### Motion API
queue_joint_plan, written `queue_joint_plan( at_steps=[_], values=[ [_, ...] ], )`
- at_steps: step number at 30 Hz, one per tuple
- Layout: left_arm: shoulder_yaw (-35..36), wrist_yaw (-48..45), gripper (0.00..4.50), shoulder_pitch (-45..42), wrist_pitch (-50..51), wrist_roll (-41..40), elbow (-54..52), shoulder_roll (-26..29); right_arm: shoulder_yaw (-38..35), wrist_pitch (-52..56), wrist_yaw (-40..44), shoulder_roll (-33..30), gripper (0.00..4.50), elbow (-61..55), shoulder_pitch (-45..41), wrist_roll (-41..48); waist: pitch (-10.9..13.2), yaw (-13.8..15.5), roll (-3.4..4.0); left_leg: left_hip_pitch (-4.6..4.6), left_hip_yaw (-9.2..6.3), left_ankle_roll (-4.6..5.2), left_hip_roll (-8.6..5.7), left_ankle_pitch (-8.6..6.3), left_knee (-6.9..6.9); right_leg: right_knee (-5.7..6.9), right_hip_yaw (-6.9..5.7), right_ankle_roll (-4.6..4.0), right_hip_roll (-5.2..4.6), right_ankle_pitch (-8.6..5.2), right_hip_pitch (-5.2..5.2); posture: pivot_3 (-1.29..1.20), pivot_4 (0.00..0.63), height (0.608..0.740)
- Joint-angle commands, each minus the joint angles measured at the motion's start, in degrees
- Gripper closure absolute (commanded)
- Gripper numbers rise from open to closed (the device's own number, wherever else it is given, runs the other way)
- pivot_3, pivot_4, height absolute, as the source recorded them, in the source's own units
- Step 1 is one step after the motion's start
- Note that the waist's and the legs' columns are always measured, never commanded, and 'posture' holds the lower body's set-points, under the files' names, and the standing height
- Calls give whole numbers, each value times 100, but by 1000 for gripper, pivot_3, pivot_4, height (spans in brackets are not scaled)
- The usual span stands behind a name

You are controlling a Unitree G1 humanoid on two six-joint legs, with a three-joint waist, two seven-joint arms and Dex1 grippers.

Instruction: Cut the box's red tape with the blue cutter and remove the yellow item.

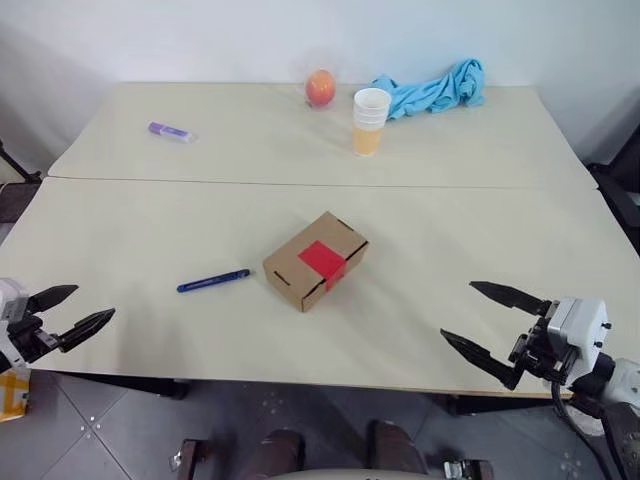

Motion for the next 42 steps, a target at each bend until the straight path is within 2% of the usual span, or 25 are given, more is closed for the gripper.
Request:
queue_joint_plan(
  at_steps=[1,6,7,8,9,10,13,18,20,21,23,25,28,32,42],
  values=[
    [11,-34,24,14,-56,39,-219,70,87,-110,12,49,0,-93,14,-26,0,-2,0,1,0,-1,4,-1,-4,-3,0,-1,4,0,0,0,150,740],
    [-535,-120,24,-684,870,-307,-663,110,433,586,-260,-118,0,-233,-264,68,0,3,0,3,9,-17,40,-8,-4,-11,3,-14,40,4,0,0,150,740],
    [-651,-81,3,-975,925,-342,-692,46,560,768,-316,-188,180,-262,-363,25,0,13,0,3,9,-20,44,-8,-2,-10,2,-15,43,4,0,0,150,740],
    [-801,1,308,-1305,1042,-354,-698,-21,725,886,-312,-260,393,-282,-481,-44,0,19,-1,4,8,-23,46,-7,0,-6,1,-19,44,5,-1,0,150,740],
    [-1016,24,397,-1610,1028,-273,-694,-75,918,1044,-304,-354,537,-295,-599,-117,0,23,-1,3,8,-25,46,-6,2,-3,0,-19,44,5,-1,0,150,740],
    [-1485,66,666,-2089,920,27,-638,-205,1246,1233,-451,-358,973,-251,-866,-319,0,19,0,3,7,-28,46,-5,6,2,-2,-22,45,6,-4,0,150,740],
    [-2382,72,1488,-2931,574,659,-450,-481,1896,1625,-791,-345,1905,-124,-1407,-774,-1,7,-1,4,10,-31,46,-5,11,8,-1,-26,46,8,-6,0,150,740],
    [-3218,398,3009,-4080,369,1357,292,-1040,2835,1740,-1012,-168,3638,444,-2201,-1581,4,-126,-12,2,38,-29,56,-14,-3,29,-9,-27,51,9,-26,0,150,740],
    [-3671,189,3628,-4349,279,1726,468,-1088,3129,1965,-1360,237,4336,894,-2746,-1830,5,-161,-15,-6,39,-28,54,-15,5,30,-15,-26,50,9,-31,0,150,740],
    [-3852,47,3896,-4413,254,1852,492,-1069,3174,2123,-1552,448,4500,1062,-2966,-1870,6,-201,-21,-6,40,-28,55,-15,6,31,-14,-27,50,9,-31,0,150,740],
    [-4136,-339,4476,-4499,671,1792,240,-1080,3279,2372,-1665,802,4500,1362,-3424,-1892,8,-284,-20,-5,49,-29,57,-15,5,35,-15,-27,52,9,-36,0,150,740],
    [-4289,-653,4476,-4529,1250,1589,-82,-1097,3337,2493,-1661,975,4500,1503,-3675,-1917,8,-289,-20,-8,54,-29,55,-16,5,70,-15,-31,44,7,-60,0,150,740],
    [-4588,-993,4476,-4514,1668,1560,-540,-1081,3358,2818,-1634,1038,4500,1594,-3882,-1891,8,-296,-20,-77,53,-28,54,-16,39,97,-18,-34,46,8,-126,0,150,740],
    [-4879,-947,4476,-4562,2191,1621,-900,-1294,3292,2879,-1468,973,4500,1768,-4096,-1871,8,-285,-20,-84,53,-26,47,-19,56,104,-18,-37,43,10,-126,0,150,740],
    [-5059,-265,4476,-4719,2903,1533,-951,-2654,2922,2809,-628,540,4500,2730,-4801,-1695,8,-276,-20,-81,56,-27,48,-18,68,108,-19,-35,44,12,-119,0,150,740]
  ],
)
